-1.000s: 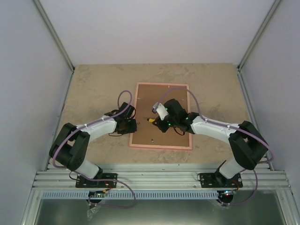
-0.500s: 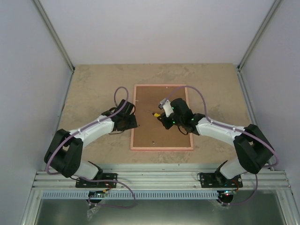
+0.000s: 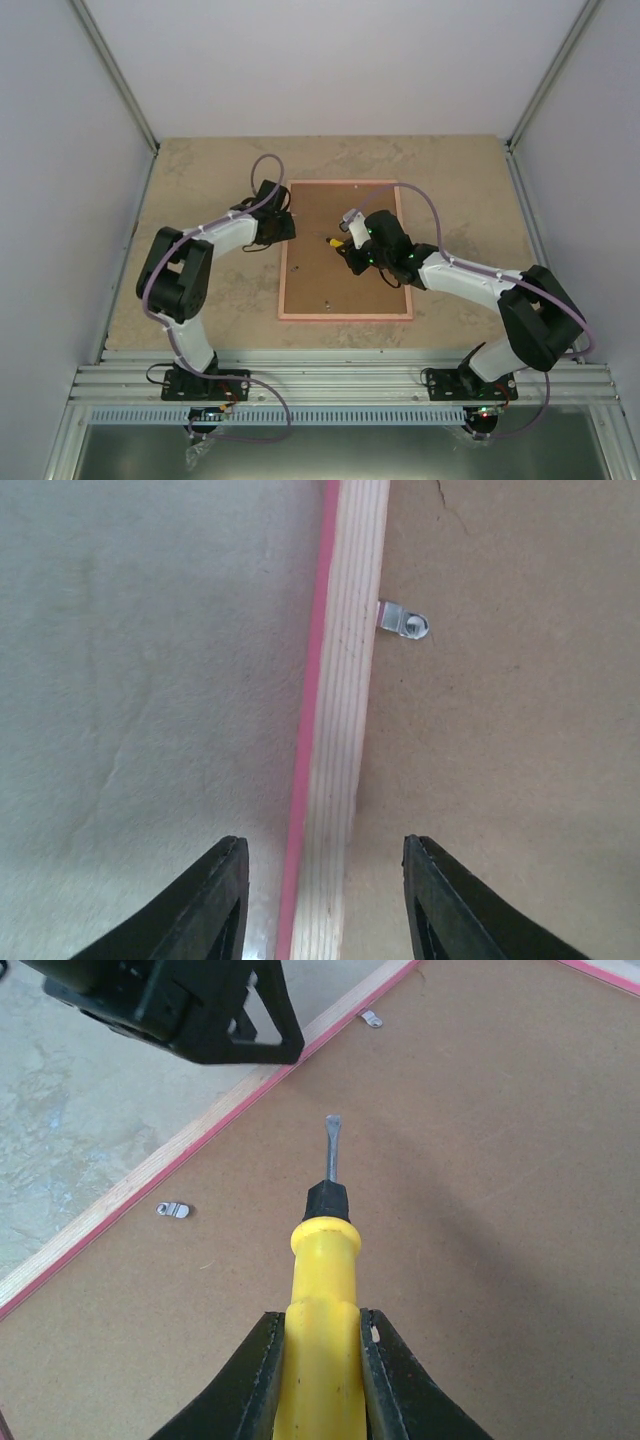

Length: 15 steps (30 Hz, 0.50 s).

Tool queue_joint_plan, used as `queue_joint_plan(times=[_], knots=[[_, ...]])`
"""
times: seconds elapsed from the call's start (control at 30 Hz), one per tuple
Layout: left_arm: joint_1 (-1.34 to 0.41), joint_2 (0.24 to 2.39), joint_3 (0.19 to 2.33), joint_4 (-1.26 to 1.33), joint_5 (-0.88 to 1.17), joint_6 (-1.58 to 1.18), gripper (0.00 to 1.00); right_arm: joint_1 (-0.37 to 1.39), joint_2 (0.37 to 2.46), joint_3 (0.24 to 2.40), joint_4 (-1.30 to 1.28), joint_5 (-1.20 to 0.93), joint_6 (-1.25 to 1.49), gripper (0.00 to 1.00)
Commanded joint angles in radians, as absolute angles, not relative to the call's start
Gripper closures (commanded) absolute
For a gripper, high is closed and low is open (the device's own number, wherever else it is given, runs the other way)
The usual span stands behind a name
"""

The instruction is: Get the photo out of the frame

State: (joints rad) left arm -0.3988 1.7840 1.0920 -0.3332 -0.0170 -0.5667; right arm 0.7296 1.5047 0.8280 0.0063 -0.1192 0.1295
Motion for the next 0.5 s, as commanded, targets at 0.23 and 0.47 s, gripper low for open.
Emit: queue_joint_plan(times=[0.23,0.47], knots=[[-0.386,1.887,1.143,-0.299,0.052,-0.478,0.71,0.726,1.516,0.815,0.059,-0.113,0.137,1.0],[-0.387,1.882,1.099,-0.279,0.094,-0.446,0.87,0.726,1.541,0.821,0.075,-0.116,0.137,1.0]])
